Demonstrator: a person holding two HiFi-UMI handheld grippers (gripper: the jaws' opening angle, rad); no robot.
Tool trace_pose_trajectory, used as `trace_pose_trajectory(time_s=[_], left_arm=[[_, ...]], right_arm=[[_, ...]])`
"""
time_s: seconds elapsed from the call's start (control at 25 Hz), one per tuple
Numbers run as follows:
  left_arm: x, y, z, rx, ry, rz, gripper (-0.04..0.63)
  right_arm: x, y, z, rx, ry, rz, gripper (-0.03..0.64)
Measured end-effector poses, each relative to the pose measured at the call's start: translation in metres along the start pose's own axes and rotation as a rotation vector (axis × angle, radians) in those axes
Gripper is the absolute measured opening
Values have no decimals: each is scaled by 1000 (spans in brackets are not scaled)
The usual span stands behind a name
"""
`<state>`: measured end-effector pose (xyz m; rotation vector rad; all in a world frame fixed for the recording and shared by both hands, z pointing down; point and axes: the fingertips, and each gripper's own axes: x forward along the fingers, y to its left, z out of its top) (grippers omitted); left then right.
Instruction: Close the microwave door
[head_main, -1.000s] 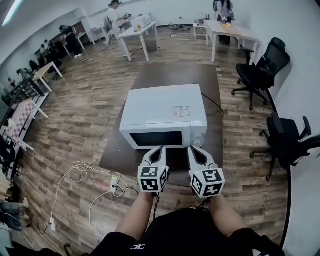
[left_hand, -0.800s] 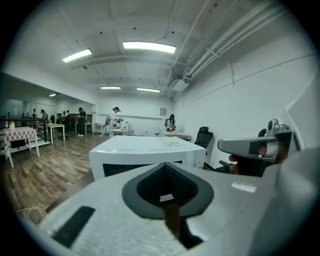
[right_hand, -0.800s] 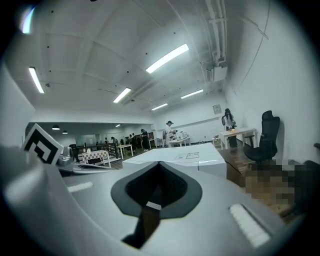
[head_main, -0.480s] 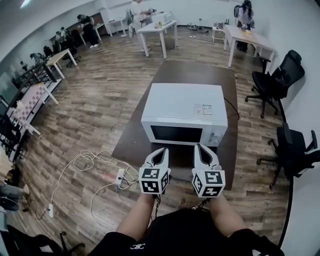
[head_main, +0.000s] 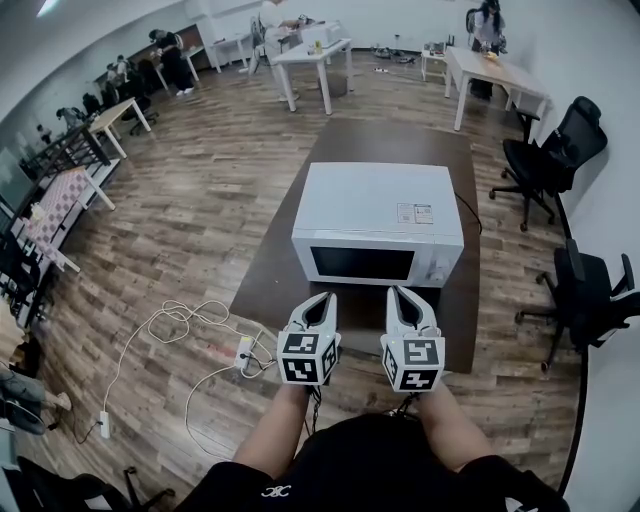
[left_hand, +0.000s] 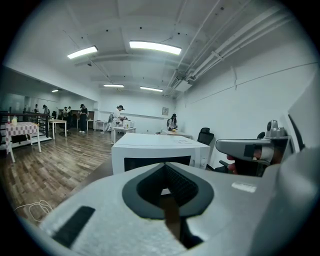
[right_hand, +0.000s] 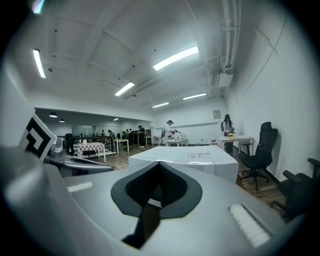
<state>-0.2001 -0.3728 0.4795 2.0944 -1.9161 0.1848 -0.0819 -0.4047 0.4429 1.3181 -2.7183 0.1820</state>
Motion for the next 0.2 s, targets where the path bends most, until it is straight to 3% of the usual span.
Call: trace_pose_trajectory(time_s=[0.2], left_arm=[[-5,8,1,-4,3,-1,9]], right_arm=[[0,7,2,-4,2,-8,6]])
